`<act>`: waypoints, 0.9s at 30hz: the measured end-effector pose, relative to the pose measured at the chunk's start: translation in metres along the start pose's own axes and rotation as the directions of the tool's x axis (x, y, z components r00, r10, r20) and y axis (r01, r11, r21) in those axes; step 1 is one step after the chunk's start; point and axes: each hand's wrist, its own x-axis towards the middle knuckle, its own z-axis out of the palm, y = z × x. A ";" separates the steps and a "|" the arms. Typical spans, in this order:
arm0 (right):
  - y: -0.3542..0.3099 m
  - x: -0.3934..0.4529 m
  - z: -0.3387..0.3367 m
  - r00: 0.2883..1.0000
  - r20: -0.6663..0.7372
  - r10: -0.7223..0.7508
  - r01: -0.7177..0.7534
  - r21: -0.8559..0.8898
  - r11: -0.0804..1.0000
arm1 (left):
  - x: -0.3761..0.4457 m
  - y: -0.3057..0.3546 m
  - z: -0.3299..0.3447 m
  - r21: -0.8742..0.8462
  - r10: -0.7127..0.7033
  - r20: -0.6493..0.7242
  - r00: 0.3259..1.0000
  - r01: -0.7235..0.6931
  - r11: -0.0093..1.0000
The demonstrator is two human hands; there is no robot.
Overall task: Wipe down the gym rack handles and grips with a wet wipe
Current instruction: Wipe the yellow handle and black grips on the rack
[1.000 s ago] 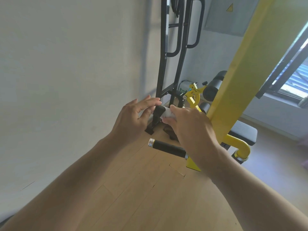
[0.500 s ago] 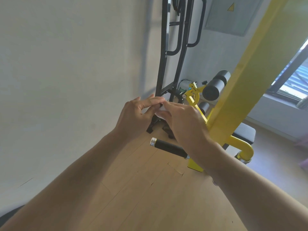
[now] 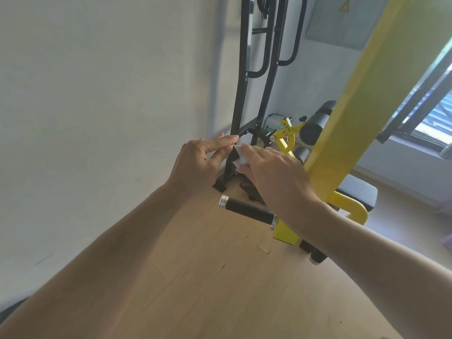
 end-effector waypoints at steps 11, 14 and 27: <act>0.003 -0.001 -0.003 0.996 -0.092 -0.023 0.028 0.053 0.998 | -0.003 0.004 0.005 -0.035 -0.022 -0.030 0.999 0.021 0.999; -0.007 0.009 0.002 0.982 -0.187 0.008 0.033 0.219 0.975 | -0.005 0.004 0.005 -0.034 -0.037 -0.047 0.998 0.035 0.999; -0.007 0.001 -0.011 0.999 -0.029 0.021 -0.021 -0.027 0.999 | -0.007 0.001 0.009 -0.071 -0.057 -0.072 0.996 0.052 0.996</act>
